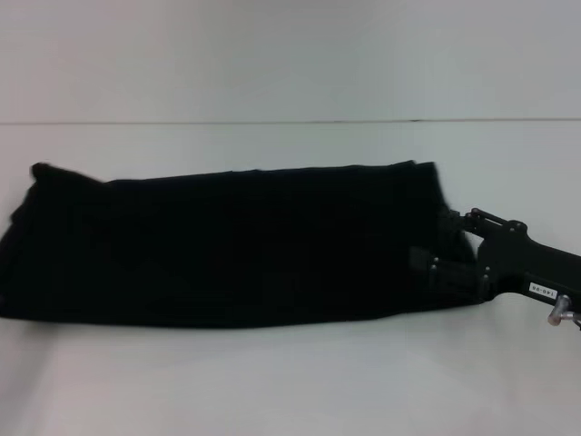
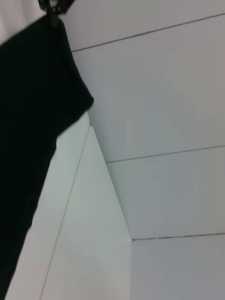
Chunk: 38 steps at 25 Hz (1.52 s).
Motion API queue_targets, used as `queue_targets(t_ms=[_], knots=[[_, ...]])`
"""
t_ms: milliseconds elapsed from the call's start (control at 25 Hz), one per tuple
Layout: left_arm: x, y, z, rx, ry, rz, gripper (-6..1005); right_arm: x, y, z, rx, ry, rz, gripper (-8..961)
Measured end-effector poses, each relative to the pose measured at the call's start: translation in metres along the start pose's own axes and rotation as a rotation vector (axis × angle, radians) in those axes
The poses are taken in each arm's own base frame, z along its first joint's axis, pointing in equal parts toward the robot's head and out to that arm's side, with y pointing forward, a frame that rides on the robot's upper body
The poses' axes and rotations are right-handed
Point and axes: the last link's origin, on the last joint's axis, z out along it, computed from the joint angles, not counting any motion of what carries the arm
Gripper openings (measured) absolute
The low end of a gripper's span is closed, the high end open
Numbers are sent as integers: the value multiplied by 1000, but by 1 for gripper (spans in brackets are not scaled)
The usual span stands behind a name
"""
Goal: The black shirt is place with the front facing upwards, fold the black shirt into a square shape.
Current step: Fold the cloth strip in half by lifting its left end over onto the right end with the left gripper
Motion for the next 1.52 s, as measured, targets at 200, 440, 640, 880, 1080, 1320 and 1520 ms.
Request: queue_targets(t_ms=[200, 440, 640, 880, 1080, 1320, 1520], knots=[[3, 0, -8, -24, 29, -13, 3, 0, -4, -3, 30, -5, 15, 845], [-2, 41, 35, -176, -94, -3, 4, 10, -11, -13, 100, 11, 80, 843], [-18, 91, 92, -312, -216, 33, 4, 22, -11, -31, 152, 10, 130, 841], [-65, 163, 169, -433, -388, 128, 4, 39, -6, -54, 202, 10, 179, 839], [-131, 188, 207, -458, -519, 178, 4, 49, 1, -74, 233, -16, 217, 838], [-191, 167, 218, -410, -578, 189, 4, 55, 7, -81, 234, -22, 237, 836], [-197, 156, 213, -411, -570, 171, 4, 54, 6, -63, 238, -20, 250, 834]])
